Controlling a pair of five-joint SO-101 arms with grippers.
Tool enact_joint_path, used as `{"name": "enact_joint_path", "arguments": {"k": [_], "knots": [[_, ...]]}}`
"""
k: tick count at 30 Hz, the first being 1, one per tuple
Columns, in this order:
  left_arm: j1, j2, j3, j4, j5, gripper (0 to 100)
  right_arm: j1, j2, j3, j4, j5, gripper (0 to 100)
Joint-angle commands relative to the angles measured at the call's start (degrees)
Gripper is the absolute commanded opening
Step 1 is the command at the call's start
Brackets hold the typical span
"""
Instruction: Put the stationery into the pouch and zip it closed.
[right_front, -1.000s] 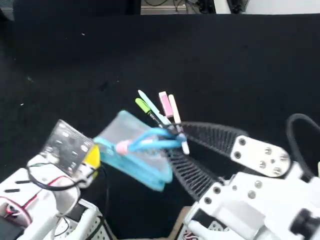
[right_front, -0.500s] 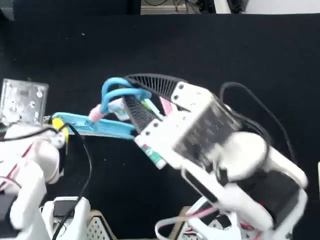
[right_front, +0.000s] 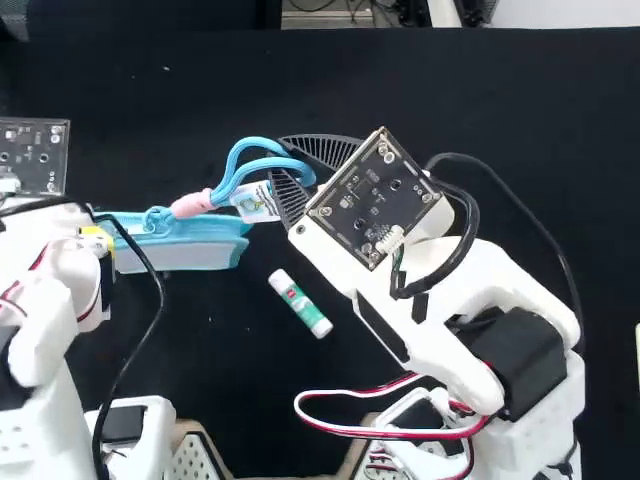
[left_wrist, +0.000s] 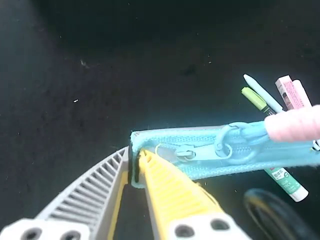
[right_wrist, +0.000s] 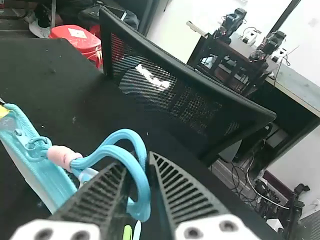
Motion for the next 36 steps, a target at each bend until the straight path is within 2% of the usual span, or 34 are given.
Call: {"name": "enact_joint_path", "arguments": {"k": [1,6,11,14,19,23,30,36], "knots": [[-0.04,3.96,1.45,0.79,0.09,5,0.79,-0.84,0.04,-1.32,-0.53,1.1],[-0.48,3.96,1.89,0.79,0.18,15,0.79,-0.84,0.04,-1.05,-0.53,1.1],[-0.48,3.96,1.71,0.7,0.35,11,0.88,-0.92,-0.31,0.35,-0.53,1.1],[-0.48,3.96,1.54,0.62,0.44,3,0.88,-0.92,-0.22,0.44,-0.53,1.1],[-0.92,3.96,-0.31,0.53,3.6,3,1.41,-1.8,-1.27,0.53,-0.53,1.1],[-3.12,3.96,-3.38,0.7,6.24,3,8.0,-6.2,-2.42,0.18,-0.53,1.1],[-2.77,3.96,-4.09,0.62,9.23,3,17.93,-10.86,-1.54,0.62,-0.44,1.1],[1.54,4.04,-4.88,0.62,14.33,3,25.23,-11.38,-1.27,0.62,-0.53,1.1]]}}
